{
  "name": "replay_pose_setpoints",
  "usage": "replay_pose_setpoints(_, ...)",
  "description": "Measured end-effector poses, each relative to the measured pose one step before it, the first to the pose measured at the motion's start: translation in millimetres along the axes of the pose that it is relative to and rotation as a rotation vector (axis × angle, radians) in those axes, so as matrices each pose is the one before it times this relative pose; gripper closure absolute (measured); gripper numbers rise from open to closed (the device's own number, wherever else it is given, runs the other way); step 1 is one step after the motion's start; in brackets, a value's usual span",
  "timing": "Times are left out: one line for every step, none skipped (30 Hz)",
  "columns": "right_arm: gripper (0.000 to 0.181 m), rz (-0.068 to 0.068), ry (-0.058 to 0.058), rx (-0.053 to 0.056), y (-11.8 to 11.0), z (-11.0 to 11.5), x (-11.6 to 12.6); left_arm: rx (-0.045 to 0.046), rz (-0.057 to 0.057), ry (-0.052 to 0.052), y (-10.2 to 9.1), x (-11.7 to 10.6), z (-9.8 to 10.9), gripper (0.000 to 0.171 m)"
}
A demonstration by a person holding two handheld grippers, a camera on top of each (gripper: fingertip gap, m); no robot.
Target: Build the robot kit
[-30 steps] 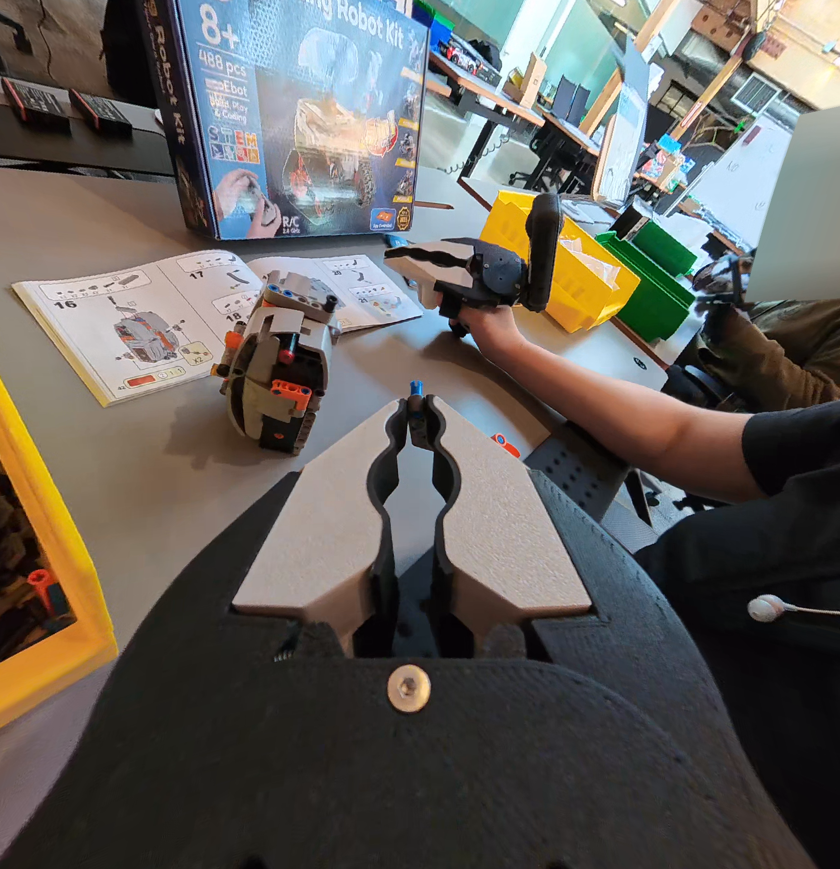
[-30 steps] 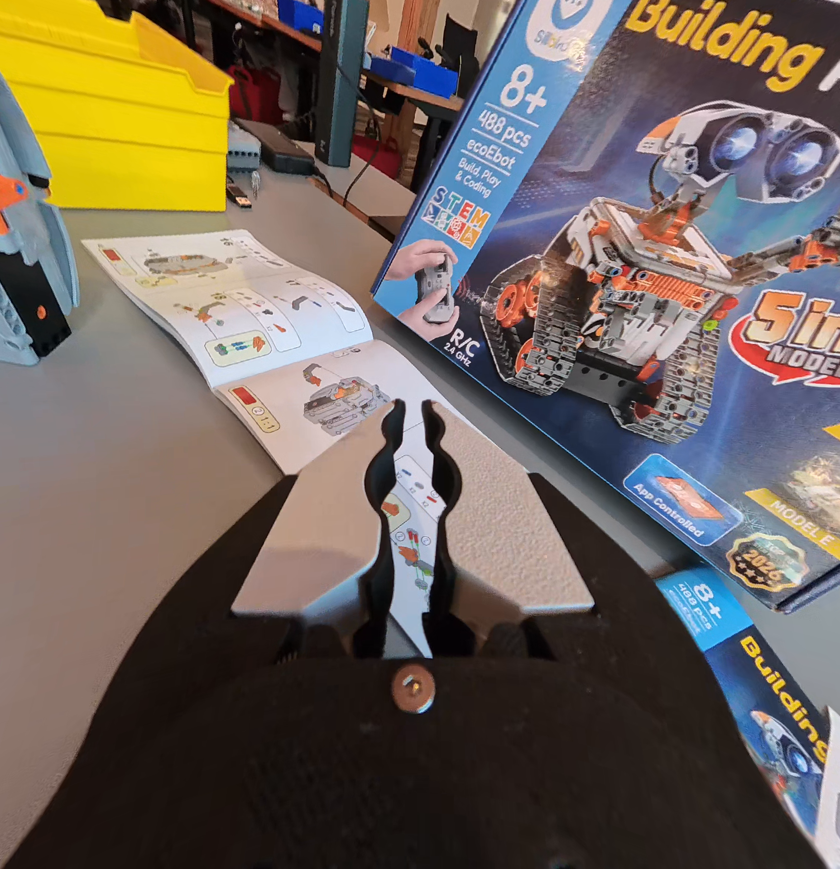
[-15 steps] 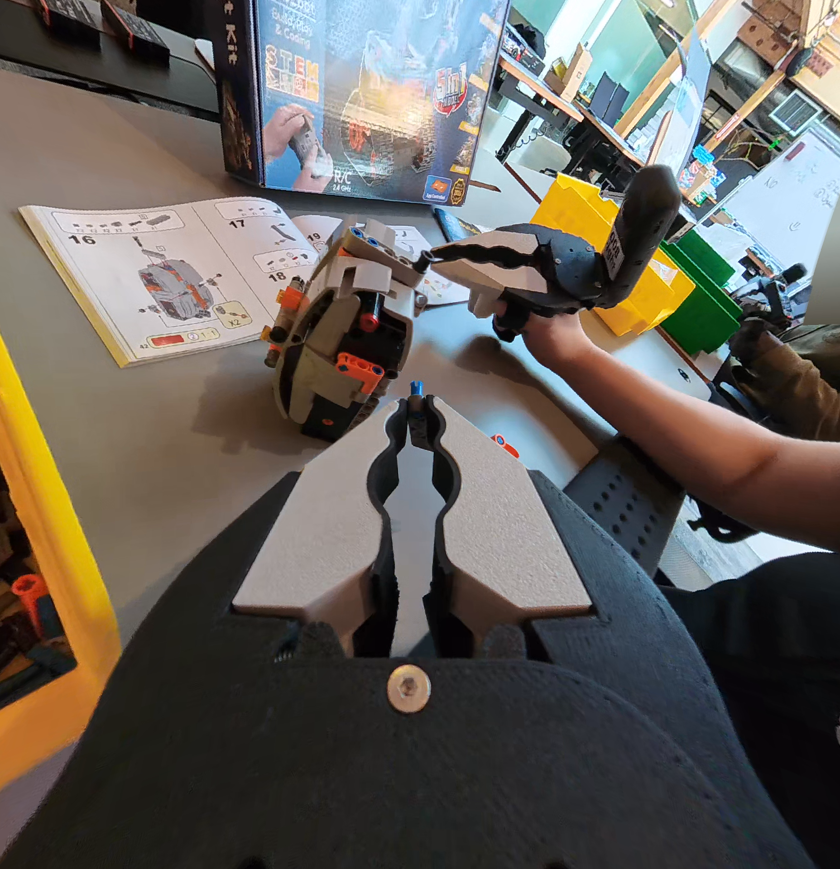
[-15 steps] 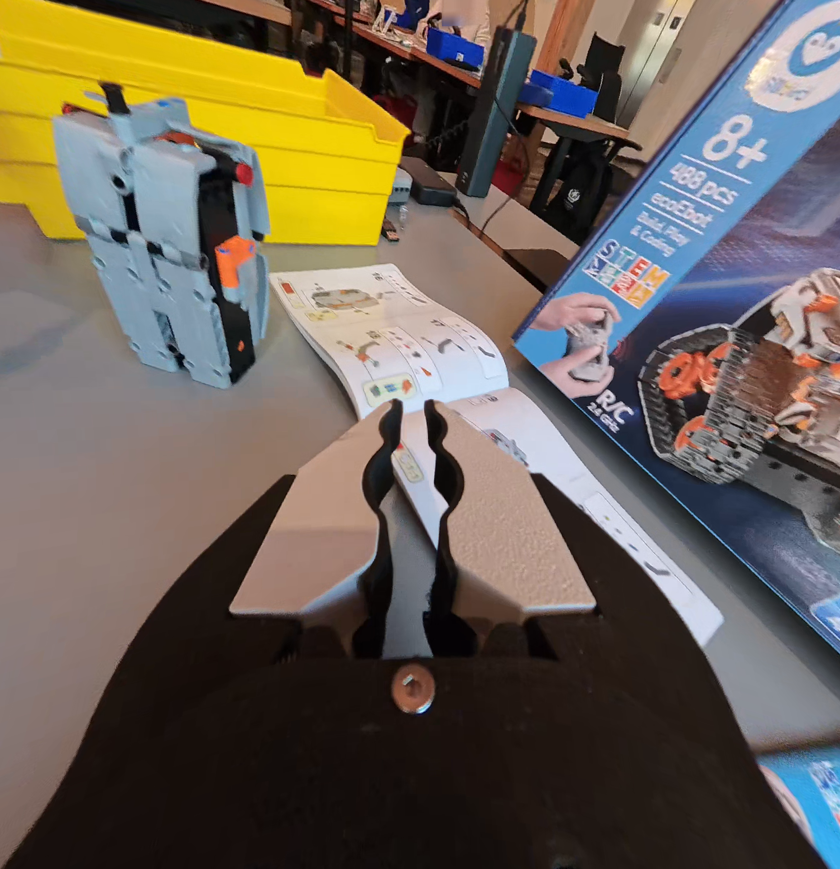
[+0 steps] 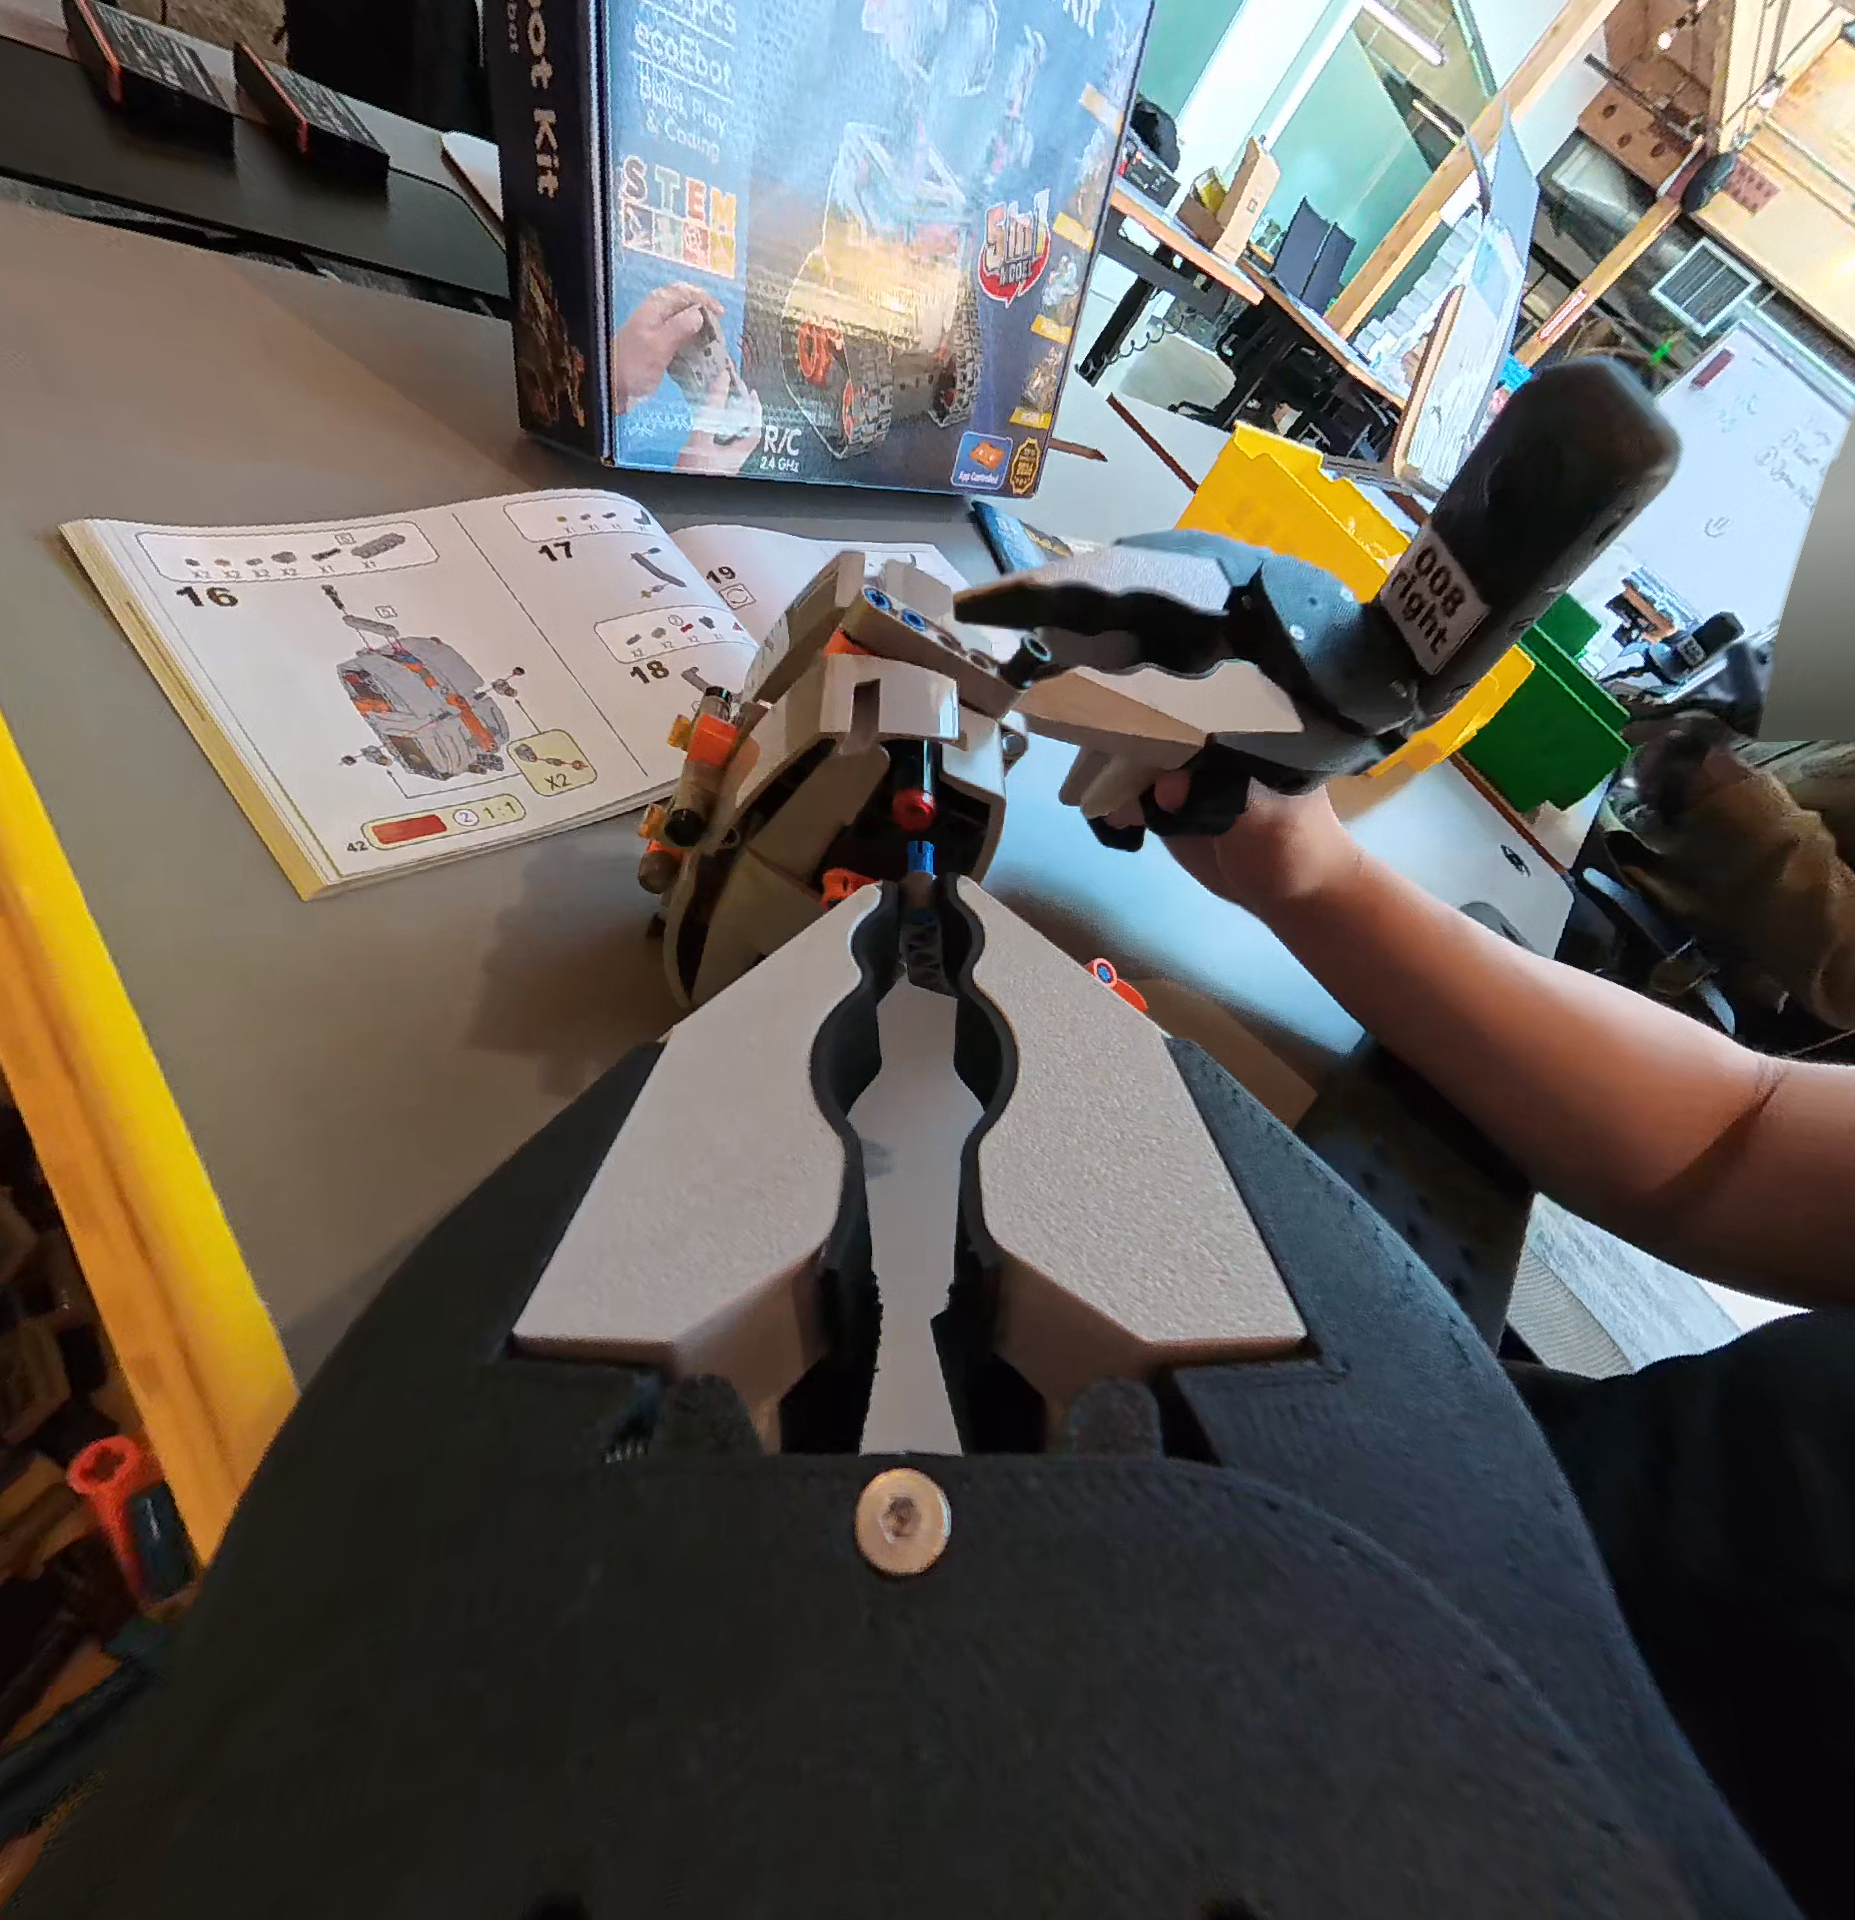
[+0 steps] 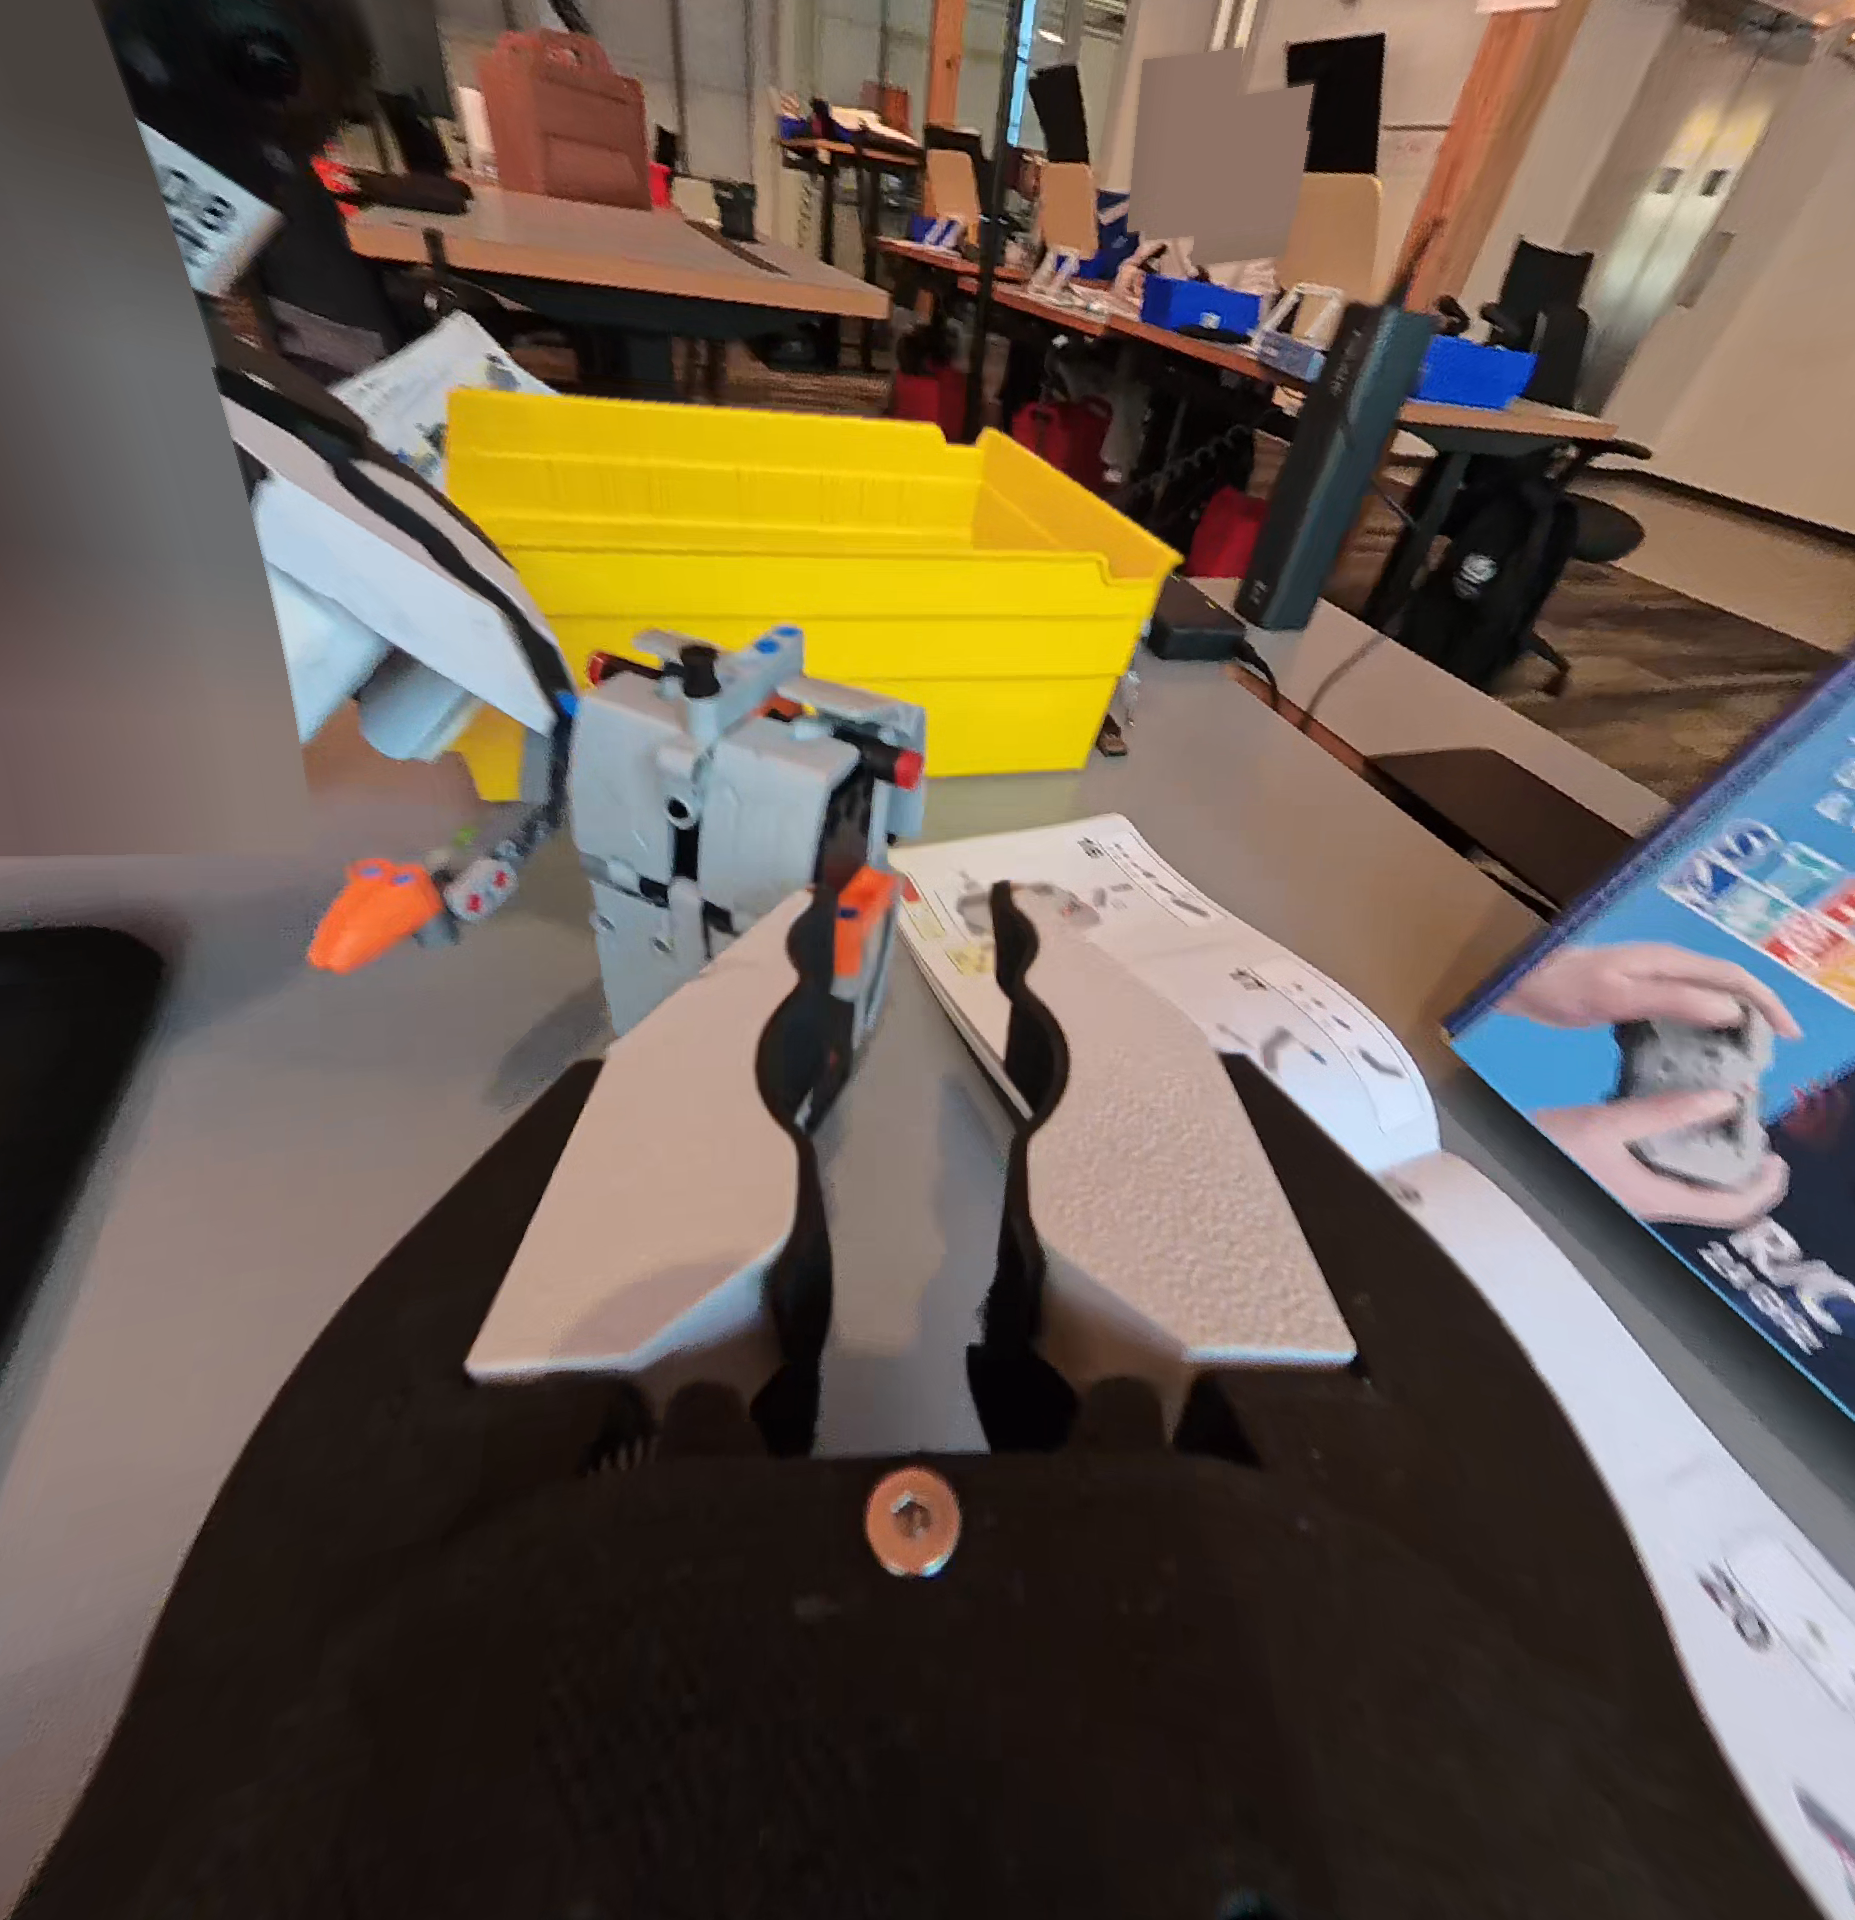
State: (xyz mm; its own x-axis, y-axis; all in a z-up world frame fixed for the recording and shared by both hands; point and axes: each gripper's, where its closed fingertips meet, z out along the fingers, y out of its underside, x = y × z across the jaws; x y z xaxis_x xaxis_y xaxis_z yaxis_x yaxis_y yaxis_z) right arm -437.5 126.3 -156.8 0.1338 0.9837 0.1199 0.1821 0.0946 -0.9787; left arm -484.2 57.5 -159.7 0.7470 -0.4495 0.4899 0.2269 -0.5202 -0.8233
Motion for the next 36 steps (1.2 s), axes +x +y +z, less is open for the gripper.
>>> replay_pose_setpoints(0.146, -0.0022, -0.0369, -0.0062, -3.45, 3.54, -5.42, -0.00741, 0.0015, -0.0034, 0.16, -1.1, 0.73, 0.166)
replay_pose_setpoints(0.143, -0.0045, -0.0444, -0.0256, -1.91, 3.3, -6.05, -0.00672, -0.0036, -0.0049, 0.08, -1.39, 0.66, 0.166)
replay_pose_setpoints(0.137, -0.0081, -0.0363, -0.0124, -3.88, 2.84, -4.32, -0.0002, -0.0047, -0.0055, -0.84, -1.39, 0.15, 0.166)
replay_pose_setpoints(0.133, -0.0068, -0.0189, 0.0097, -5.87, 2.4, -1.17, 0.00196, -0.0057, -0.0008, -1.2, -0.63, 0.14, 0.166)
replay_pose_setpoints(0.129, -0.0042, -0.0162, 0.0193, -6.25, 2.37, -0.3, -0.00073, -0.0049, 0.0044, -0.79, 0.3, 0.27, 0.166)
replay_pose_setpoints(0.125, 0.0069, -0.0234, 0.0129, -4.53, 2.59, -1.03, -0.00575, -0.0007, -0.0027, -0.07, -0.52, 0.63, 0.166)
replay_pose_setpoints(0.122, 0.0186, -0.04, -0.004, -1.84, 2.96, -3.44, -0.00874, 0.0059, -0.0083, 0.41, -1.02, 0.77, 0.166)
replay_pose_setpoints(0.12, 0.0201, -0.0422, -0.0127, -0.33, 3.11, -4.24, -0.00819, 0.0082, -0.0067, 0.3, -0.51, 0.91, 0.166)
replay_pose_setpoints(0.118, 0.014, -0.0311, -0.0178, 1.03, 3.26, -3.35, -0.00425, 0.0077, -0.0029, -0.26, 0.13, 0.94, 0.166)
replay_pose_setpoints(0.116, 0.0086, -0.0148, -0.0221, 2.03, 3.31, -1.76, -0.00271, 0.0044, -0.0034, -0.45, -0.1, 0.7, 0.166)
replay_pose_setpoints(0.113, 0.001, -0.0024, -0.0208, 2.25, 2.95, -0.42, -0.00295, 0.0027, 0.0013, -0.27, 0.33, 0.73, 0.166)
replay_pose_setpoints(0.112, -0.0023, 0.0068, -0.0061, 0.04, 1.66, 0.46, -0.00172, 0.0013, 0.0037, -0.36, 0.36, 0.64, 0.166)
replay_pose_setpoints(0.113, 0.0014, 0.0094, -0.0017, -0.45, 0.79, 0.88, -0.001, -0.0018, 0.0045, -0.09, 0.12, 0.48, 0.166)
replay_pose_setpoints(0.114, 0.0034, 0.0108, -0.0053, 0.14, 0.6, 1.33, -0.00123, -0.0023, 0.0041, 0.14, -0.2, 0.44, 0.166)
replay_pose_setpoints(0.114, 0.0025, 0.0047, -0.0042, -0.4, 0.19, 0.19, 0.00005, -0.0004, 0.0012, 0.05, -0.56, 0.28, 0.166)
replay_pose_setpoints(0.114, 0.001, 0.0083, -0.0113, 0.53, 0.54, 0.49, 0.00197, -0.0022, 0.0, -0.15, -0.68, 0.15, 0.166)
replay_pose_setpoints(0.114, -0.0033, 0.0121, -0.0102, 0.36, 0.23, 0.77, 0.00622, -0.0048, 0.0019, -0.73, -0.11, -0.03, 0.166)
replay_pose_setpoints(0.114, -0.0024, 0.0097, -0.0069, 0.07, 0.21, 0.24, 0.00633, -0.0037, 0.0053, -0.65, 0.49, 0.02, 0.166)
replay_pose_setpoints(0.114, 0.0013, 0.0082, -0.004, 0.14, 0.22, -0.09, 0.00341, -0.0054, 0.0043, -0.17, 0.19, 0.13, 0.166)
replay_pose_setpoints(0.114, 0.0037, 0.0089, -0.001, -0.03, 0.04, 0.3, 0.00479, -0.0043, 0.0018, -0.17, -0.38, 0.15, 0.166)
replay_pose_setpoints(0.114, 0.005, 0.0079, -0.0002, 0.0, 0.02, 0.16, 0.00582, -0.002, 0.0025, -0.22, -0.17, 0.03, 0.166)
replay_pose_setpoints(0.114, 0.003, 0.0078, 0.0018, -0.03, 0.03, 0.36, 0.00537, 0.0009, 0.0028, -0.28, 0.08, 0.02, 0.166)
replay_pose_setpoints(0.115, 0.0058, 0.0073, 0.0036, -0.01, 0.0, 0.48, 0.0027, 0.0081, -0.0026, 0.15, -0.1, 0.12, 0.166)
replay_pose_setpoints(0.115, 0.0103, 0.0061, 0.0056, -0.29, 0.21, 0.51, 0.00151, 0.0067, -0.0003, 0.45, 0.25, 0.23, 0.166)
replay_pose_setpoints(0.115, 0.0047, 0.0047, 0.0062, -0.18, 0.24, 0.09, 0.00388, 0.0043, 0.0023, -0.06, 0.47, 0.35, 0.166)
replay_pose_setpoints(0.114, -0.0009, 0.0044, 0.0042, 0.02, -0.01, -0.05, 0.00614, 0.0052, -0.0009, -0.19, 0.08, 0.16, 0.166)
replay_pose_setpoints(0.113, -0.0009, 0.0027, 0.0021, 0.09, -0.44, -0.29, 0.00471, 0.0035, 0.0022, 0.08, 0.28, 0.3, 0.166)
replay_pose_setpoints(0.114, 0.001, 0.0075, 0.0008, -0.03, -0.62, 0.17, 0.00224, 0.0021, 0.0024, 0.31, 0.42, 0.47, 0.166)
replay_pose_setpoints(0.113, 0.0018, 0.0141, -0.0008, 0.02, -0.9, 0.44, 0.00373, -0.0008, -0.0013, 0.2, -0.05, 0.4, 0.166)
replay_pose_setpoints(0.108, 0.0039, 0.0341, 0.0009, -0.54, -1.57, 1.9, 0.00559, 0.0006, -0.0043, -0.11, -0.25, 0.15, 0.166)
replay_pose_setpoints(0.104, -0.0059, 0.049, 0.0153, -2.83, -3.32, 2.12, 0.00354, -0.0032, -0.0037, 0.05, -0.47, 0.1, 0.166)
replay_pose_setpoints(0.11, -0.0161, 0.0558, 0.0269, -4.52, -5.52, 1.2, 0.00556, -0.0051, 0.0017, -0.42, 0.33, -0.07, 0.166)
replay_pose_setpoints(0.119, -0.0217, 0.0514, 0.0324, -5.55, -7.04, -0.94, 0.0059, -0.0044, 0.0027, -0.57, 0.63, -0.12, 0.166)
replay_pose_setpoints(0.127, -0.0258, 0.0311, 0.0307, -5.92, -6.85, -4.75, 0.00616, -0.0011, 0.0, -0.67, 0.22, -0.3, 0.166)
replay_pose_setpoints(0.135, -0.0229, 0.0185, 0.0164, -3.14, -5.6, -6.54, 0.00603, 0.0031, -0.0035, -0.78, -0.25, -0.48, 0.166)
replay_pose_setpoints(0.14, -0.0265, 0.0233, -0.0116, 2.54, -4.27, -4.15, 0.00066, 0.0059, -0.0039, -0.1, -0.38, -0.01, 0.166)
